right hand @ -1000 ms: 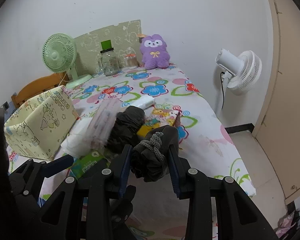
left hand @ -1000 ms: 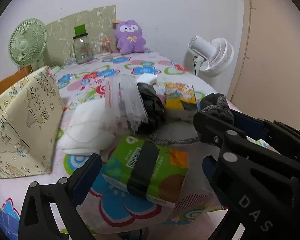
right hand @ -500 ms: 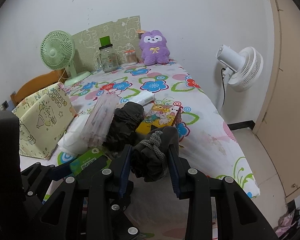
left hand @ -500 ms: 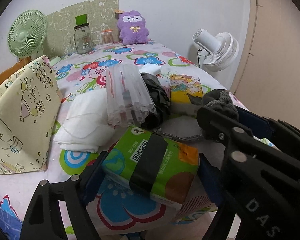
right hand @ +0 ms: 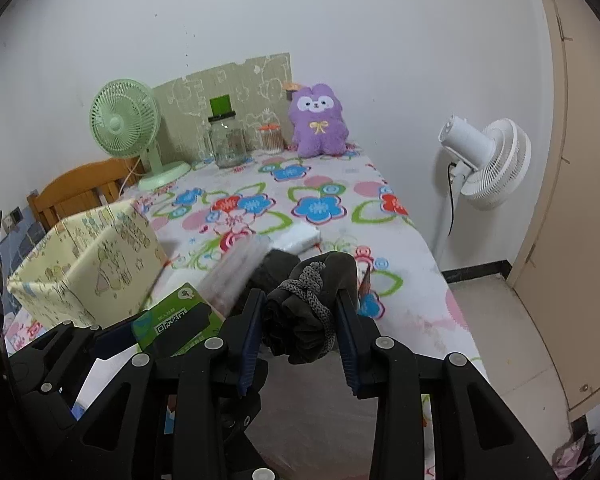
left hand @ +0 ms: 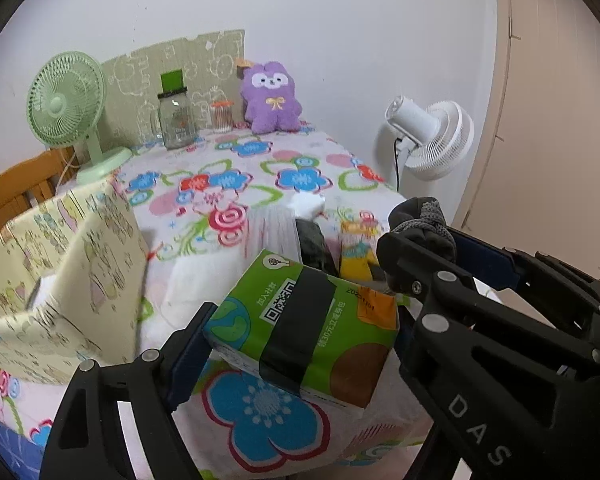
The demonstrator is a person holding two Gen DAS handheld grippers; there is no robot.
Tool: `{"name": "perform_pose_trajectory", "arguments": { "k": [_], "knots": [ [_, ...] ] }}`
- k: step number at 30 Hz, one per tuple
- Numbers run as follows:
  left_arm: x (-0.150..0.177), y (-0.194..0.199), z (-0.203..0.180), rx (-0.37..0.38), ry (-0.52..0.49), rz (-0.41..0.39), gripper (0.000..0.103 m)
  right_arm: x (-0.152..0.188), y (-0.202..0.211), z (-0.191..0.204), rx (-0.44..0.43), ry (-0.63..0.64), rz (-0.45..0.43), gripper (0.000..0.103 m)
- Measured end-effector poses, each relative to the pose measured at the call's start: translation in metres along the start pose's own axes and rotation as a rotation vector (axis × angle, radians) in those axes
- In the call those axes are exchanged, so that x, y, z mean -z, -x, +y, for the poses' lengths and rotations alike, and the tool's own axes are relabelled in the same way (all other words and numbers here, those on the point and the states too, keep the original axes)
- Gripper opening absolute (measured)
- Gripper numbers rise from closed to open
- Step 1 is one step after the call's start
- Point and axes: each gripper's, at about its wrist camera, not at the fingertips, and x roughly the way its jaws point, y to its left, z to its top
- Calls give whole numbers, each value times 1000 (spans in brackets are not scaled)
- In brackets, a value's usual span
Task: Organize soft objects
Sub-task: 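Carry the green pack with the left tool while the right tool carries the sock over the box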
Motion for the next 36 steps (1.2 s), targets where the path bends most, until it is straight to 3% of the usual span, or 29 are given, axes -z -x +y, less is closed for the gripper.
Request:
{"name": "perform_pose_trajectory", "arguments": {
  "k": [21, 36],
  "knots": [
    [-54, 39, 19, -54, -6, -107, 86, -60, 23, 20, -12, 7, -66, 38],
    [-67, 57, 71, -83, 45, -132, 86, -86, 18, 71, -42, 53, -67, 38]
  ]
}}
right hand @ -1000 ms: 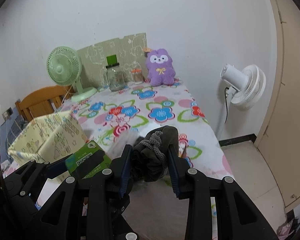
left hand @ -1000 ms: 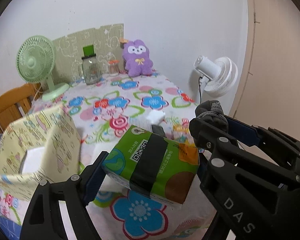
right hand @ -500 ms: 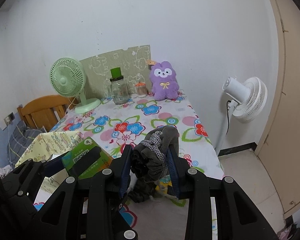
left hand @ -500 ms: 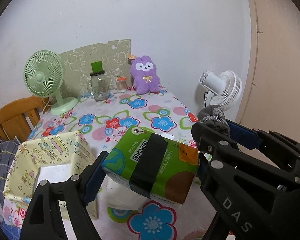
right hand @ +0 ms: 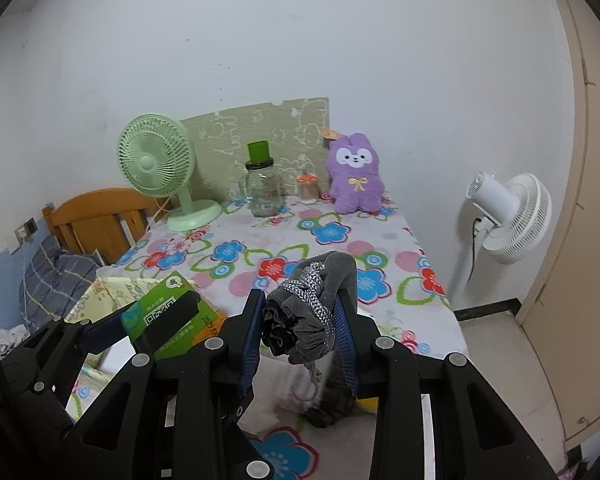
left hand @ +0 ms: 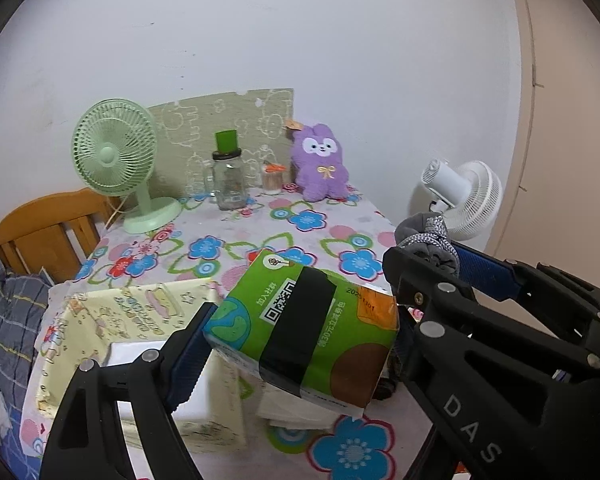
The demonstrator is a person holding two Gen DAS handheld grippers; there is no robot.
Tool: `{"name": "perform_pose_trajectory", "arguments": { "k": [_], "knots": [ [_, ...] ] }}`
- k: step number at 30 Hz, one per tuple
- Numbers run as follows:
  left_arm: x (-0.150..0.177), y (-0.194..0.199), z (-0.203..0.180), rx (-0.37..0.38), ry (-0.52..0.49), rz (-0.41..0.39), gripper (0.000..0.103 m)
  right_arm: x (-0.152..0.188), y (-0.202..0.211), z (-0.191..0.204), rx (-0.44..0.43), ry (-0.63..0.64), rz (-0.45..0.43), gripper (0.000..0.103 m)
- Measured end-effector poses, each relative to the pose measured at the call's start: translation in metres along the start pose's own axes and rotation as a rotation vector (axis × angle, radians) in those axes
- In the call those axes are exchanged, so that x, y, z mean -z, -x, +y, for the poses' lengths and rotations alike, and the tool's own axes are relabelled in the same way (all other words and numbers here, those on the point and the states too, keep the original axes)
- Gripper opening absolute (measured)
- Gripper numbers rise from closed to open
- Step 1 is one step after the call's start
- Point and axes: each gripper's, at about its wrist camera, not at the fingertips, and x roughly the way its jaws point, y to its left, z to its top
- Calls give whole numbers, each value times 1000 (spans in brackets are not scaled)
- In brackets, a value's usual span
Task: Organize soft objects
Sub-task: 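Carry the green pack with the left tool while the right tool carries the sock over the box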
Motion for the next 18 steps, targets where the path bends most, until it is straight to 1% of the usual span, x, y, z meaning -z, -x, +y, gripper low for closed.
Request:
{"name": "perform_pose_trajectory", "arguments": {
  "k": [5, 10, 14, 18],
  "knots": [
    [-3, 2, 21, -21, 20, -2, 86, -6, -6, 17, -29, 5, 4, 38],
    [-3, 0, 37, -30, 40, 7, 86, -10, -16, 31, -54, -2, 30, 38],
    [-4, -2, 54, -39, 56, 13, 86, -13, -22, 45, -70, 17, 40, 38],
    [-5, -5, 72, -65, 60, 24, 86, -17, -30, 62, -94, 38, 50, 38]
  ]
}}
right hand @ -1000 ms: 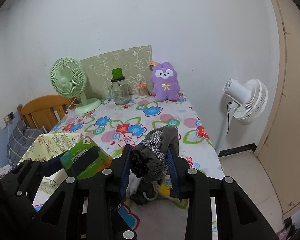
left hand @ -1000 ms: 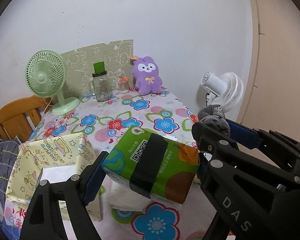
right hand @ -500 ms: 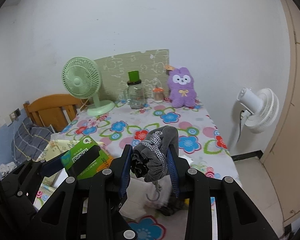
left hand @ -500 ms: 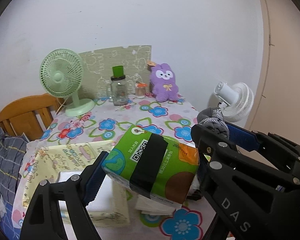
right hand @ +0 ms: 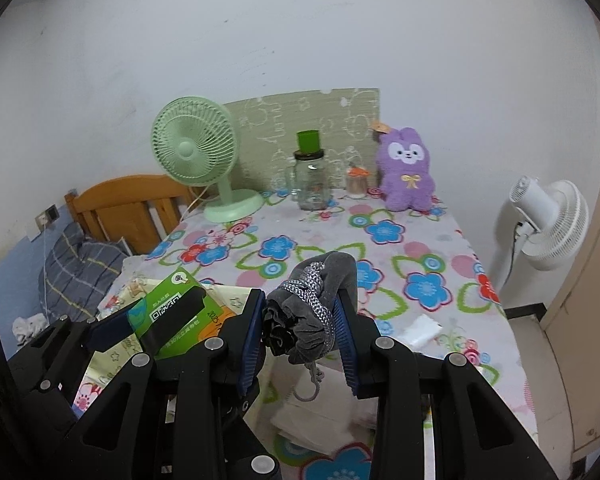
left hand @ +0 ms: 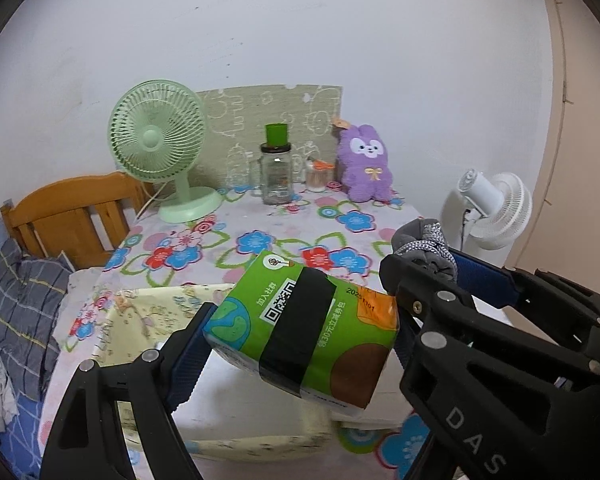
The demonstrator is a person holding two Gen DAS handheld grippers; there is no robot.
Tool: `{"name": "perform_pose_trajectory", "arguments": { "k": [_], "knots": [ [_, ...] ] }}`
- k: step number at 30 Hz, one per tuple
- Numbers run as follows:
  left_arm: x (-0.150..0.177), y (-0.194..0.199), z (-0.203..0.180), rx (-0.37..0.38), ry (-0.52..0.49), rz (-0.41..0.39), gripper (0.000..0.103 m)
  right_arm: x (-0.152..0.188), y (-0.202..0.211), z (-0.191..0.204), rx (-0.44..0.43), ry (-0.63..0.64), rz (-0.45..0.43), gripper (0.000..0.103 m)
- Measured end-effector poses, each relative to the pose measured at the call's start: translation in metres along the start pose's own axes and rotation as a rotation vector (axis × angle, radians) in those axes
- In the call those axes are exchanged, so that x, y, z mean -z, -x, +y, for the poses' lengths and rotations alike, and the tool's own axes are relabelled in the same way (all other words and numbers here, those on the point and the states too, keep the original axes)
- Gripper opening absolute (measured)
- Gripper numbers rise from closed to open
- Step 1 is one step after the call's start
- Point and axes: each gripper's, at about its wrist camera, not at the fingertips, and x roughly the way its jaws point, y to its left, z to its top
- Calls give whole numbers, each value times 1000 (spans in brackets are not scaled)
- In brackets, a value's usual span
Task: Organize soft objects
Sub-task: 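Carry the green pack with the left tool while the right tool carries the sock over the box, then lower and release the green pack into the box while the right tool drops the sock in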
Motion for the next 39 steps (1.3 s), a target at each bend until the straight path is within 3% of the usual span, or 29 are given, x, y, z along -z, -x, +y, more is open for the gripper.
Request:
{"name": "perform_pose_trajectory", "arguments": {
  "k": [19, 30, 39],
  "knots": [
    [10, -27, 72, -58, 16, 65, 87, -5, -54, 64, -104, 58, 85, 38],
    [32, -55, 94, -93, 2, 163, 87, 7, -89, 83, -129, 62, 168, 38],
    [40, -80, 106, -54, -4, 244, 88, 18, -113, 90, -122, 74, 239, 38]
  ]
}}
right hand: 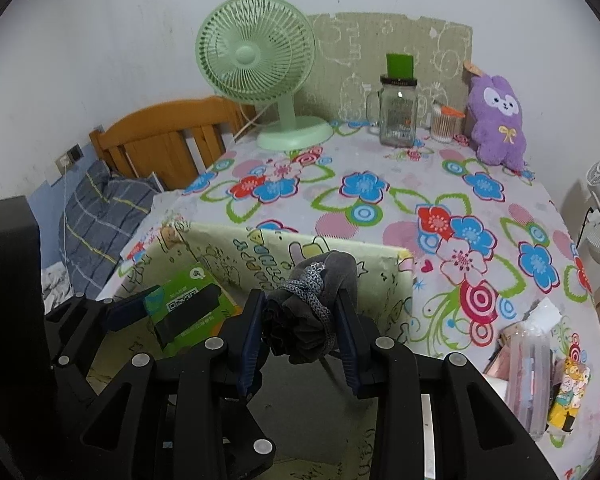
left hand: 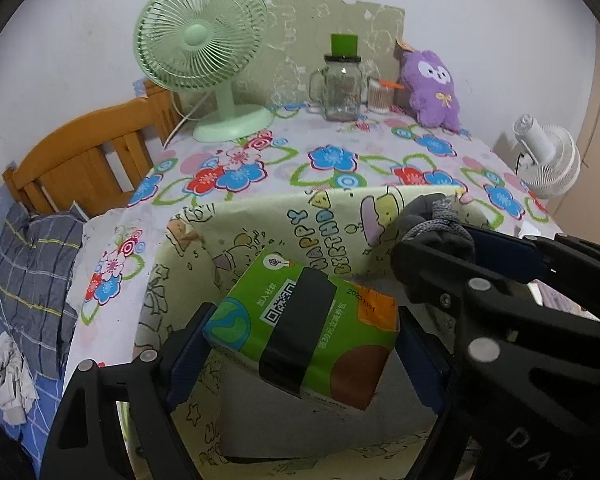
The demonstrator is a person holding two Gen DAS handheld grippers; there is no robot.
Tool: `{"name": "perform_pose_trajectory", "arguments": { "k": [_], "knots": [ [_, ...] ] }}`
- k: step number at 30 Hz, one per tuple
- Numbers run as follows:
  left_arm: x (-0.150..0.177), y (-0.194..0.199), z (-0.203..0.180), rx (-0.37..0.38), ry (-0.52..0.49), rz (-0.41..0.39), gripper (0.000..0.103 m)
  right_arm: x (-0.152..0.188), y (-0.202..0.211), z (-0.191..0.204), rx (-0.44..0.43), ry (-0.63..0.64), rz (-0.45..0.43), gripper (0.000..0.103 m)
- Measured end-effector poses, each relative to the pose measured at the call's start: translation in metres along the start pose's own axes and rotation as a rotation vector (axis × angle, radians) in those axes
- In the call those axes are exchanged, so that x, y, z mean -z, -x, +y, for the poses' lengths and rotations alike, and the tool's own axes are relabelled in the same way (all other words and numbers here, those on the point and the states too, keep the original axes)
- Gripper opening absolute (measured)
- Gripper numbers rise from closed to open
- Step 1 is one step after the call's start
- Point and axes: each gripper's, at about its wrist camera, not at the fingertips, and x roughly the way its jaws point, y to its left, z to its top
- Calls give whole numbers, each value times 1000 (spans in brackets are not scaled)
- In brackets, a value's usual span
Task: Organize soft objects
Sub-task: 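Lower and release the green pack into the box while the right tool drops the sock in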
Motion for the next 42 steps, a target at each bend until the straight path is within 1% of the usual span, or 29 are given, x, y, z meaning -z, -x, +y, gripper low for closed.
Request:
{"name": "perform_pose_trajectory", "arguments": {
  "k": [3, 6, 10, 15, 17, 19, 20, 21, 22, 25, 32, 42],
  "knots": [
    [-1, -2, 1, 2, -15, -4, 91, 0, -8, 0, 8, -3, 23, 38],
    [-4, -2, 4, 6, -9, -6, 94, 0, -14, -1, 17, -9, 46, 38],
    [-2, -3, 1, 15, -17, 8, 100, -1, -19, -2, 21, -5, 57, 38],
    [-1, -1, 1, 12, -4, 21, 101, -1, -22, 2, 17, 26, 85, 40],
    [0, 0, 2, 18, 5, 28, 101, -1, -21, 3, 16, 33, 85, 47],
    [1, 3, 2, 14, 13, 28, 101, -1, -19, 5, 12, 39, 84, 61],
    [1, 5, 3, 13, 16, 25, 101, -1, -17, 5, 17, 42, 79, 66],
    [1, 7, 3, 9, 20, 21, 101, -1, -15, 6, 25, 46, 68, 74],
    [2, 9, 3, 8, 22, 18, 101, -1, -12, 7, 29, 49, 58, 77],
    [2, 15, 2, -2, 24, 11, 101, -2, -5, 8, 34, 59, 38, 82],
    [-1, 33, -2, -29, 27, -26, 102, -6, 11, 9, 32, 66, 2, 85],
    [-8, 61, -11, -34, 38, -97, 102, -13, 44, 7, 36, 73, -69, 90]
  ]
}}
